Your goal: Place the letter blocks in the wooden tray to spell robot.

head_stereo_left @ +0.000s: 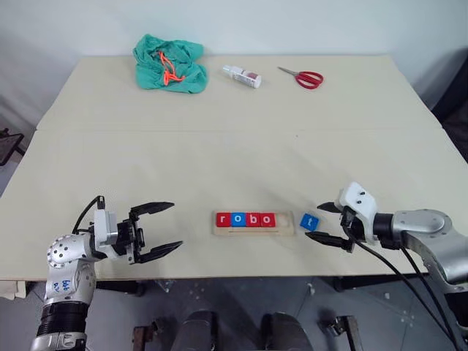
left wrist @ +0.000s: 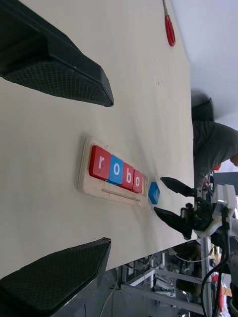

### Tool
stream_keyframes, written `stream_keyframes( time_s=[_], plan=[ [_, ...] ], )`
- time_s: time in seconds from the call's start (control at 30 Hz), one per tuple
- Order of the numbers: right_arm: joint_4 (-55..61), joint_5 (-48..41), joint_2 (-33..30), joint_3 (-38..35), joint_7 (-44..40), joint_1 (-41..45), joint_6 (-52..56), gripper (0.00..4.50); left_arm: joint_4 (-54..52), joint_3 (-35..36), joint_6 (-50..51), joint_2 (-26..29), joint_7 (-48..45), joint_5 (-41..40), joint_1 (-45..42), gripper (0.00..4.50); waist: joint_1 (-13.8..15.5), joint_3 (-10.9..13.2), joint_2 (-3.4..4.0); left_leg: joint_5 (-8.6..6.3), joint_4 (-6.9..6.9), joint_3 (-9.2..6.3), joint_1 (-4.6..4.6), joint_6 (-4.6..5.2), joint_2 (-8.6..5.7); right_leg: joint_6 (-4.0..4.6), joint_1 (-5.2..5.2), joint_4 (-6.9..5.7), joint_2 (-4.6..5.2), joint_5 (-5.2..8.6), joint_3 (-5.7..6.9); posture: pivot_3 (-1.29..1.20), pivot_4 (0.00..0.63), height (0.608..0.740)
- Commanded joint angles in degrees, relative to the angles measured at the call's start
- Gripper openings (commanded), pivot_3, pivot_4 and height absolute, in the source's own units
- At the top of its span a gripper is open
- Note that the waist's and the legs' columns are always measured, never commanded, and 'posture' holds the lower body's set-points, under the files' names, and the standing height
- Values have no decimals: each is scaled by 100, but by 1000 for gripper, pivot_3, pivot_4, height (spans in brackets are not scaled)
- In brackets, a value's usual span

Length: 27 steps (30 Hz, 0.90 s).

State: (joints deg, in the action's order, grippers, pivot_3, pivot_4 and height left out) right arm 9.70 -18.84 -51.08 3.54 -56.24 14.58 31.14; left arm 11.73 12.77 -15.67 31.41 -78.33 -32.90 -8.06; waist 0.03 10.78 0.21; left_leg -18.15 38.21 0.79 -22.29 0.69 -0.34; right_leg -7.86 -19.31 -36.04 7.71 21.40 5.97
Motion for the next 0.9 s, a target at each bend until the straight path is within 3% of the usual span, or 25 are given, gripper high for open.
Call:
stream_keyframes(
  time_s=[0.03,0.3,0.5,0.9],
  plan=[
    [-160,141,54,113,-165,65,-215,4111,-300,122,-51,44,83,-54,106,4500,-4,-2,-4,0,1,0,1,0,0,0,4,3,0,0,1,0,150,740],
    [-174,201,73,30,-200,223,-312,1453,-406,175,-54,76,159,-68,237,4500,-2,-2,-4,0,2,-2,1,0,1,0,6,5,-1,0,2,0,150,740],
    [72,166,63,36,-366,607,-332,1449,-353,116,-89,10,170,-44,167,4500,-8,-2,-4,0,2,-1,1,0,2,0,4,5,-2,0,2,0,150,740],
    [-75,520,286,1061,-1158,1453,-546,1449,-447,103,-133,-48,209,-51,269,4500,-17,-2,-4,0,3,-2,0,0,1,0,4,4,-2,0,2,0,150,740]
  ],
)
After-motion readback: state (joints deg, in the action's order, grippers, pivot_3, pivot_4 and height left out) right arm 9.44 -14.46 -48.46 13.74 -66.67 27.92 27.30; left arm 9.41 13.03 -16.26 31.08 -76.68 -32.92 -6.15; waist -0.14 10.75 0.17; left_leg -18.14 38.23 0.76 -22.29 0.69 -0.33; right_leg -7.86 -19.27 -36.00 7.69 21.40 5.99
